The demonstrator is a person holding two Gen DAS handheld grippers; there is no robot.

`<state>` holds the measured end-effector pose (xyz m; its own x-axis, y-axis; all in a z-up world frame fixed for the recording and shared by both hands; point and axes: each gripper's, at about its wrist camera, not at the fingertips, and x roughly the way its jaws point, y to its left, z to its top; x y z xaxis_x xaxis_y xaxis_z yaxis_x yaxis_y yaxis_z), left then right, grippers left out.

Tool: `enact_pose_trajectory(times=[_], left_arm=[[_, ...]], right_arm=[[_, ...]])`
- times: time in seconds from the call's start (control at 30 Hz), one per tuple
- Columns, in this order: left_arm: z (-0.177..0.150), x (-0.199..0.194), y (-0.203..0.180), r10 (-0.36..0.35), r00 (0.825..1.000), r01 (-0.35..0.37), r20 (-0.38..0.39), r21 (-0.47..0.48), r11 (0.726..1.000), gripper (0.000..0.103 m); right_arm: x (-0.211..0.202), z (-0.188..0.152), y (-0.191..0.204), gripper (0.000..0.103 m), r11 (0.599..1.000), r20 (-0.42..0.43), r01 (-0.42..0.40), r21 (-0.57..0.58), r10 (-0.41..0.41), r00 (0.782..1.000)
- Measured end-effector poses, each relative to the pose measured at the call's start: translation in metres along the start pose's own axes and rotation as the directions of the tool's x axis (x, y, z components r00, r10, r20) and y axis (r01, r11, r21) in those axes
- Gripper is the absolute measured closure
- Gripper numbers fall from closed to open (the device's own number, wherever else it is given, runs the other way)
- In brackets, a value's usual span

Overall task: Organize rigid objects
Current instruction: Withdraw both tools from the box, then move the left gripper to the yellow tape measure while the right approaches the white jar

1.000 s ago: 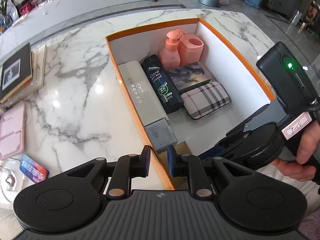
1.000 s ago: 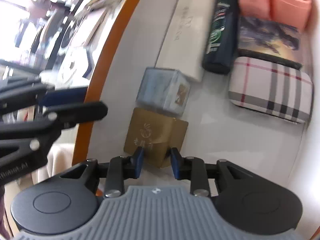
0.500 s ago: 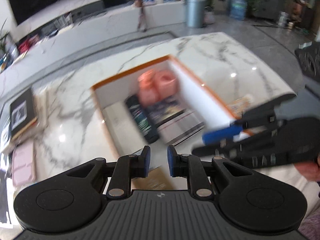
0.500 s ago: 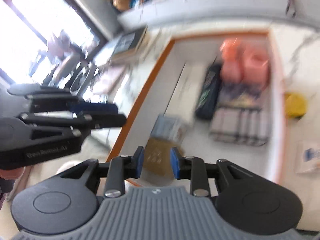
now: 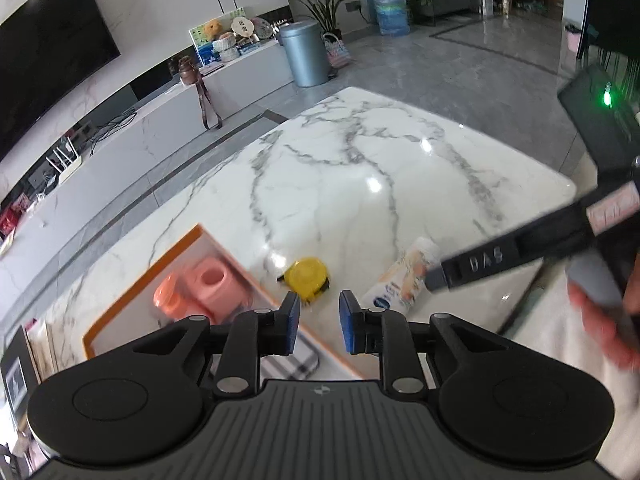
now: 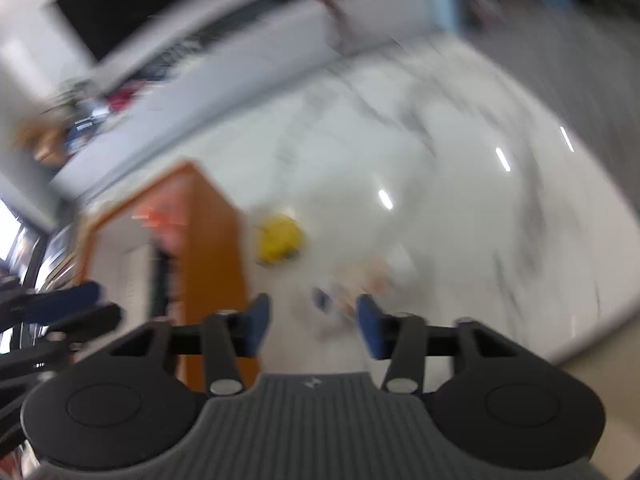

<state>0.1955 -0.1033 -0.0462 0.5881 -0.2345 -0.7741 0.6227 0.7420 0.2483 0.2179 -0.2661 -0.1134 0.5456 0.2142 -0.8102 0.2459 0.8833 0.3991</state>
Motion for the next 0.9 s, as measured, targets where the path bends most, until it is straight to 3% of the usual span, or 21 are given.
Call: enact_pose_trajectory(times=[0.13, 0.23, 0.27, 0.33, 0.73, 0.9], left_arm=[[0.016, 0.027, 0.000, 0.007, 0.999, -0.006, -0.041, 0.020, 1.000, 0.071], [0.021, 0.042, 0.002, -0.008, 0.997, 0.010, -0.078, 0.034, 0.999, 0.065], [0.023, 0.047, 0.003, -0.006, 0.996, 0.010, -0.089, 0.045, 0.999, 0.059], [0.023, 0.055, 0.003, 0.005, 0.995, 0.002, -0.099, 0.072, 0.997, 0.056], [0.029, 0.104, 0.010, -0.029, 0.987, 0.051, -0.156, 0.137, 0.989, 0.056], [0.035, 0.120, 0.017, -0.025, 0.984, 0.049, -0.174, 0.136, 0.989, 0.056]], right_arm=[[0.025, 0.005, -0.016, 0.035, 0.992, -0.066, 0.018, 0.128, -0.010, 0.998], [0.044, 0.009, -0.012, 0.032, 0.987, -0.065, 0.053, 0.153, -0.043, 0.997], [0.050, 0.010, -0.010, 0.032, 0.987, -0.070, 0.066, 0.145, -0.057, 0.996], [0.061, 0.009, -0.006, 0.032, 0.990, -0.073, 0.076, 0.119, -0.068, 0.995], [0.115, 0.022, 0.004, 0.035, 0.989, -0.020, 0.147, 0.009, -0.146, 0.989], [0.133, 0.032, 0.017, 0.035, 0.964, 0.050, 0.227, -0.139, -0.222, 0.974]])
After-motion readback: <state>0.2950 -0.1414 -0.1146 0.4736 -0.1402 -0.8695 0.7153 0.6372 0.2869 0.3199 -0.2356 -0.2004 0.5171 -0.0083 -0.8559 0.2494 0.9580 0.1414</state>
